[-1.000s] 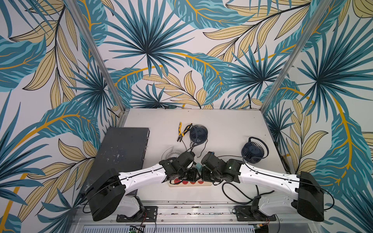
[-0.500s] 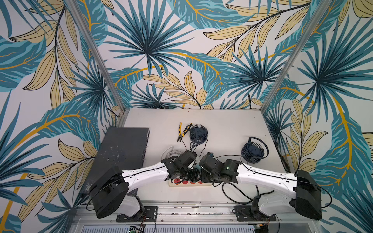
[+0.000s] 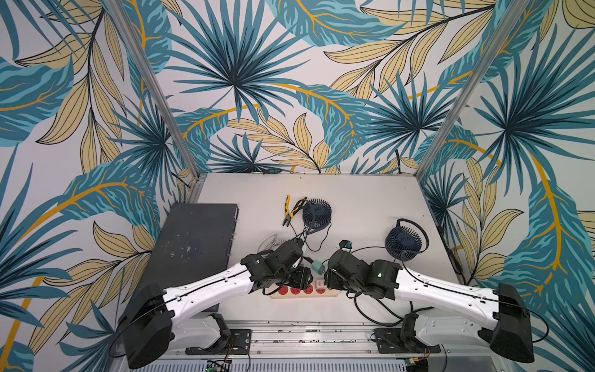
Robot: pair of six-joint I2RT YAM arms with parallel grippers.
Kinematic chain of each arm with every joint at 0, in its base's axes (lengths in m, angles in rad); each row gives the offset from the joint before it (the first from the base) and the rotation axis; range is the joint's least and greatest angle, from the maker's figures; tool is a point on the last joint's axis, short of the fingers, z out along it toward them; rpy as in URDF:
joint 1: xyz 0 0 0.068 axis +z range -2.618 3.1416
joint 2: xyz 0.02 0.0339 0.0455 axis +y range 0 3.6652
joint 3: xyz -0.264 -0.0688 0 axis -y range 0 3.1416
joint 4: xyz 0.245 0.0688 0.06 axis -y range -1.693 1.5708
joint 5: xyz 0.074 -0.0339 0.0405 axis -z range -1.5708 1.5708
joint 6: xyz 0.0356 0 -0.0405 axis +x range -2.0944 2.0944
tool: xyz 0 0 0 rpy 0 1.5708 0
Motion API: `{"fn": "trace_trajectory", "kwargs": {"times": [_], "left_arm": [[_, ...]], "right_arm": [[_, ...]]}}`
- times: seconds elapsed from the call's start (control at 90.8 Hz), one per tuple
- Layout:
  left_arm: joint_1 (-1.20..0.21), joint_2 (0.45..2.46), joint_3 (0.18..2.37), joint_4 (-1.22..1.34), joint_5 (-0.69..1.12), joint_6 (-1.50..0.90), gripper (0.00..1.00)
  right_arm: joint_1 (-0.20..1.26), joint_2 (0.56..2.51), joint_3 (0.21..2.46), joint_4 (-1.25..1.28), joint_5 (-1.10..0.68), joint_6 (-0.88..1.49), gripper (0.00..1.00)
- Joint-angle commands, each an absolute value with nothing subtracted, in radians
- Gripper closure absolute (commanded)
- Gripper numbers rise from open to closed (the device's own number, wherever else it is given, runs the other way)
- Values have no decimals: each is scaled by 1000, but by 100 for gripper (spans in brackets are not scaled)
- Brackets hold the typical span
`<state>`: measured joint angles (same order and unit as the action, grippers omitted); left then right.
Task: Plug the desk fan into the power strip
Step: Insert the plug into the socket, then pick up the plug from the center of the board.
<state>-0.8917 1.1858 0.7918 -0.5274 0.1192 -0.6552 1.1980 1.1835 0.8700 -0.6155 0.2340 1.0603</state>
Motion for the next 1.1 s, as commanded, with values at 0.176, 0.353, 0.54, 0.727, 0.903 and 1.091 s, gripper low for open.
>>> {"fn": "trace_trajectory", "kwargs": {"times": [0.176,0.353,0.54,0.727,0.903,1.091], "left_arm": [[-783,997,814,-691,1,-564,21],[-741,997,805,-670,39,-554,21],[-738,996,769,-631,70,-582,21],[-737,987,747,-624,69,-607,21],[-738,991,752,-630,69,-612,21],[-738,985,752,-641,67,-618,21]], "right_arm": [[1167,1266,1080,-607,296,849,37],[1095,1430,1120,-519,163,788,37],[1051,1540,1097,-401,75,791,38],[1045,1640,1095,-336,11,804,41],[1054,1697,1101,-357,4,820,44],[1060,1713,1059,-350,4,828,46]]}}
